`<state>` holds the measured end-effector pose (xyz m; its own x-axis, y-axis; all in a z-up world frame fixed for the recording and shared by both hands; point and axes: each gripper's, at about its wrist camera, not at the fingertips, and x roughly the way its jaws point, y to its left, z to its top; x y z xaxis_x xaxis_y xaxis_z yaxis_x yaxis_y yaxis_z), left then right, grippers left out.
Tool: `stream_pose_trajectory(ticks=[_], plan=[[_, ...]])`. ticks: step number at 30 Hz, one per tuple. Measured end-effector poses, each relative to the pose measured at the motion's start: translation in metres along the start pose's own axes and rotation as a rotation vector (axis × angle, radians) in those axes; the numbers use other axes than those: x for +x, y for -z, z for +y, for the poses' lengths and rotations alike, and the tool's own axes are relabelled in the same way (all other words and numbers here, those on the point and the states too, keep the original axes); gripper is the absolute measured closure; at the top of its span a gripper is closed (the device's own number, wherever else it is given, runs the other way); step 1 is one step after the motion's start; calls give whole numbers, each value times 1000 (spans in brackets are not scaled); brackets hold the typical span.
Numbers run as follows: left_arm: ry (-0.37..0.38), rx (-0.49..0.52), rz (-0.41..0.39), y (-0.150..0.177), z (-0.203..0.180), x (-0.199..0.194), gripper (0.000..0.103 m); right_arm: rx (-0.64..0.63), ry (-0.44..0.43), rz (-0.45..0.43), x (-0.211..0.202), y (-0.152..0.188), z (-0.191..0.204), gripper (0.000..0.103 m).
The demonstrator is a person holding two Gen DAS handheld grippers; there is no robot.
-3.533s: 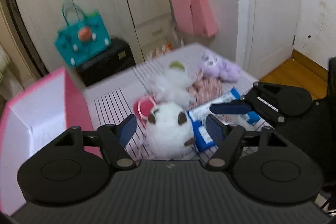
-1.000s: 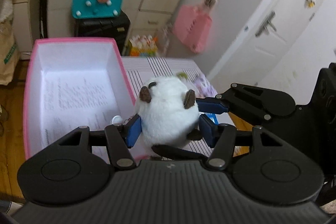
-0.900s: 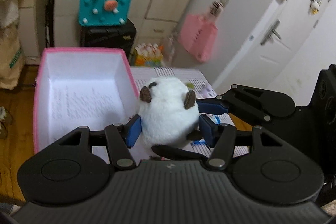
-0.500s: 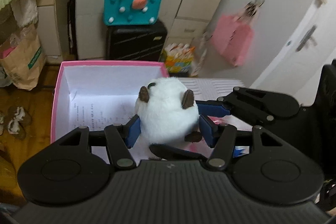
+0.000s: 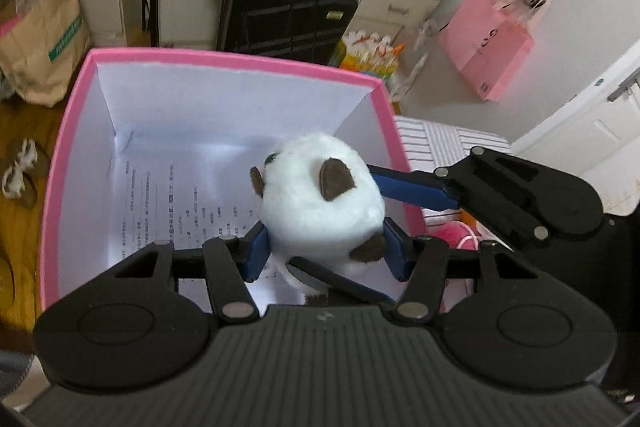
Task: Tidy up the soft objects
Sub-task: 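Carry the plush cat with the left gripper over the pink shoebox, then open the left gripper to drop the plush cat into the box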
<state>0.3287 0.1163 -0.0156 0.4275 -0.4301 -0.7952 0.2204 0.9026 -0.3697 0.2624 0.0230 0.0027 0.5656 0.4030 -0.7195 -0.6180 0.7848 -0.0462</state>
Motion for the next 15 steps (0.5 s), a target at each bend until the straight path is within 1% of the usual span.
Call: stream_pose_trajectory(ticks=[4,7,9,14,15], plan=[[-13,-29,61,-9,6,21,48,-59,43,72,15,-6,2,40],[-35,-28,80,-14,5,33,48,-117,85,123,21,-7,8,41],[-13,-42,99,-15,8,39,48,-132,105,138,22,-9,10,41],[14,-79,83,-12,14,40,47,-170,162,159,27,-9,18,41],[20,-96,85,-12,16,40,49,-170,172,163,28,-9,19,41]])
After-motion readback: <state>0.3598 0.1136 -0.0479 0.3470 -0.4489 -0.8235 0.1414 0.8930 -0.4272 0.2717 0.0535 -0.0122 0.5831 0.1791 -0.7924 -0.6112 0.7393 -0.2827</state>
